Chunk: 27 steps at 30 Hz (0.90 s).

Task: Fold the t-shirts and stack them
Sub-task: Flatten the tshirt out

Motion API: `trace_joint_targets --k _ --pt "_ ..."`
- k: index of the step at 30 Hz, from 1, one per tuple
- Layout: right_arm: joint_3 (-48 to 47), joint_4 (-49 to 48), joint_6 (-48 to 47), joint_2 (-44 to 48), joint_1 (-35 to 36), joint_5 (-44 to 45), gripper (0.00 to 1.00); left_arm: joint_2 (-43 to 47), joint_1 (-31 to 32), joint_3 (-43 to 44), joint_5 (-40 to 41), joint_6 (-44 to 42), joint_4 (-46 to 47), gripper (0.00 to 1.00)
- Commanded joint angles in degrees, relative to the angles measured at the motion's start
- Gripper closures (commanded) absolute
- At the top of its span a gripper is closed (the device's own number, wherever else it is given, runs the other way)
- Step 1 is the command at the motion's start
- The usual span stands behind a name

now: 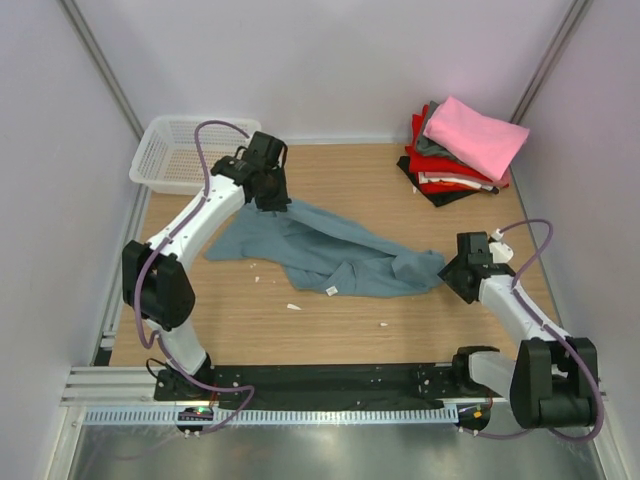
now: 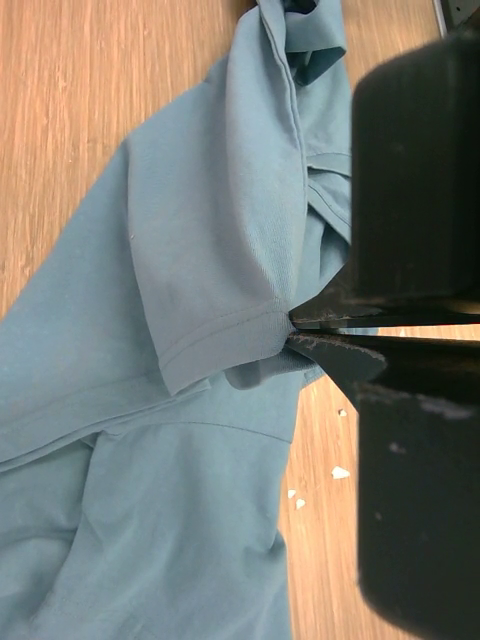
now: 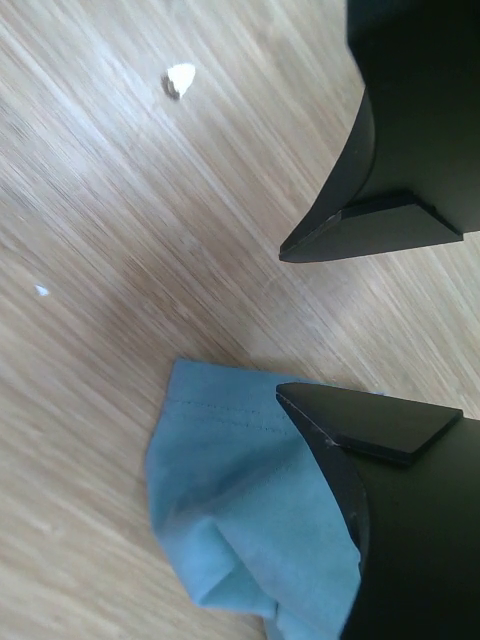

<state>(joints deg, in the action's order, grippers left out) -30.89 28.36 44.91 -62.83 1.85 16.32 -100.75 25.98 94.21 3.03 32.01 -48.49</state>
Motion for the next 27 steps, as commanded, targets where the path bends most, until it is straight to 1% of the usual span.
trace_joint_targets --k 1,4,9,12,13,15,16,17,18,21,23,24,25,26,27 --pt "1.4 -8.7 -1.8 -3.5 -2.8 -8.3 0.43 1.1 -0.8 -0.4 -1.1 -1.4 1.4 1.00" --pt "2.2 -12.3 -1.8 -6.2 -3.4 -10.3 0.43 1.0 -0.8 -0.9 -1.1 -1.4 1.4 1.00" --pt "1.8 -14.6 -2.0 -10.0 -4.1 -11.5 0.46 0.7 -1.2 -0.9 -1.1 -1.4 1.5 1.00" --pt "2.2 -15.9 -2.3 -11.3 -4.8 -12.4 0.54 0.6 -1.5 -1.0 -1.2 -1.4 1.5 1.00" --pt "2.6 -16.7 -2.3 -11.5 -5.1 -13.1 0.63 0.6 -1.6 -1.0 -1.2 -1.4 1.5 1.00" --pt "2.8 -17.2 -2.6 -12.1 -5.4 -13.7 0.75 0.5 -1.9 -1.0 -1.3 -1.3 1.5 1.00" --pt "2.9 -17.6 -2.7 -12.2 -5.7 -14.5 0.89 0.5 -2.2 -1.0 -1.4 -1.3 1.4 1.00" --pt "2.9 -17.7 -2.7 -12.2 -5.7 -14.6 0.95 0.5 -2.2 -1.0 -1.4 -1.3 1.5 1.00" --pt "2.9 -17.7 -2.8 -12.2 -5.8 -14.6 0.99 0.5 -2.3 -1.0 -1.5 -1.3 1.5 1.00" --pt "2.1 -16.7 -2.9 -10.1 -5.8 -13.8 0.99 0.9 -2.4 -1.3 -1.0 -1.4 1.7 1.00" --pt "0.3 -13.1 -3.2 -7.9 -5.8 -12.5 0.99 1.6 -2.3 -1.0 -1.4 -0.9 1.1 1.00" --pt "-2.8 -11.3 -3.5 -5.1 -5.7 -12.1 0.99 3.4 -2.2 -0.5 -1.4 -0.9 0.1 1.00" --pt "-4.9 -7.0 -4.2 -3.5 -5.8 -11.2 0.99 4.7 -2.2 0.5 -1.3 -1.0 -0.5 1.00" --pt "-7.1 -4.8 -4.7 -1.8 -5.8 -9.7 0.99 6.4 -2.2 1.0 -0.6 -1.0 -1.1 1.00" --pt "-12.1 -0.7 -5.2 1.7 -5.8 -8.9 0.99 9.6 -2.1 1.8 1.7 -1.2 -2.6 1.00"
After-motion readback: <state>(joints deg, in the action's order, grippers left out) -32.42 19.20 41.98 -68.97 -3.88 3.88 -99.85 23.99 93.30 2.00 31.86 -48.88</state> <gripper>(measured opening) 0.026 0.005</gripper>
